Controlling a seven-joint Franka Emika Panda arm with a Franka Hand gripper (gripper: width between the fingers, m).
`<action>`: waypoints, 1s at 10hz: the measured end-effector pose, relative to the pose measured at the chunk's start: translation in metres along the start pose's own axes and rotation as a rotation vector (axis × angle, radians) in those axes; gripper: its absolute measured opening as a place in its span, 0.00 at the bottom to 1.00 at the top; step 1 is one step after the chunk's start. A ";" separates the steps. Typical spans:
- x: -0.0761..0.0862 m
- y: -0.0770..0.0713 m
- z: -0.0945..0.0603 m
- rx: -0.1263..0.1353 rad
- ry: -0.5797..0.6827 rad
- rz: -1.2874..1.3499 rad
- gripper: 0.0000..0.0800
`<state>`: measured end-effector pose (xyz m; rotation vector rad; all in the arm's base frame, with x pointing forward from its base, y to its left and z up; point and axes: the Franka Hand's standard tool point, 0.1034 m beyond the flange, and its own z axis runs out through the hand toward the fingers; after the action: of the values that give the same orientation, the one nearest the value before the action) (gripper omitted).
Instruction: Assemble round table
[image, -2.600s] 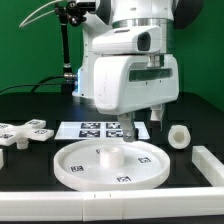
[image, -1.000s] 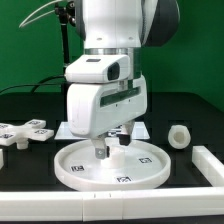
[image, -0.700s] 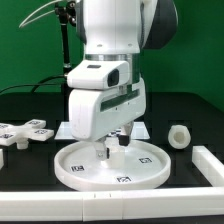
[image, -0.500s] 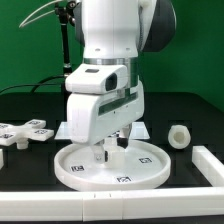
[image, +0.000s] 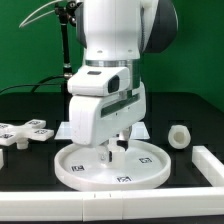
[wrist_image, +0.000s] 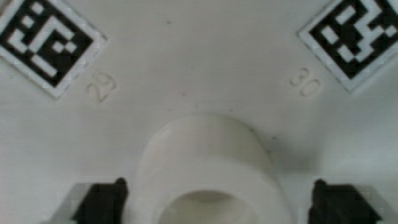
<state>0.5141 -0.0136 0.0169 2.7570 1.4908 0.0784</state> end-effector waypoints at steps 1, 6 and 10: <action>0.000 0.000 0.000 0.000 0.000 0.000 0.51; 0.000 0.000 0.000 0.000 0.000 0.000 0.51; 0.031 0.013 0.002 0.009 0.013 -0.029 0.51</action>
Offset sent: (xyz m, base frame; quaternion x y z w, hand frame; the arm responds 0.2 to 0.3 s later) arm 0.0000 0.0000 0.0000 0.0000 0.0000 0.0000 1.0000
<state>0.5422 0.0053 0.0169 2.7461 1.5373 0.0893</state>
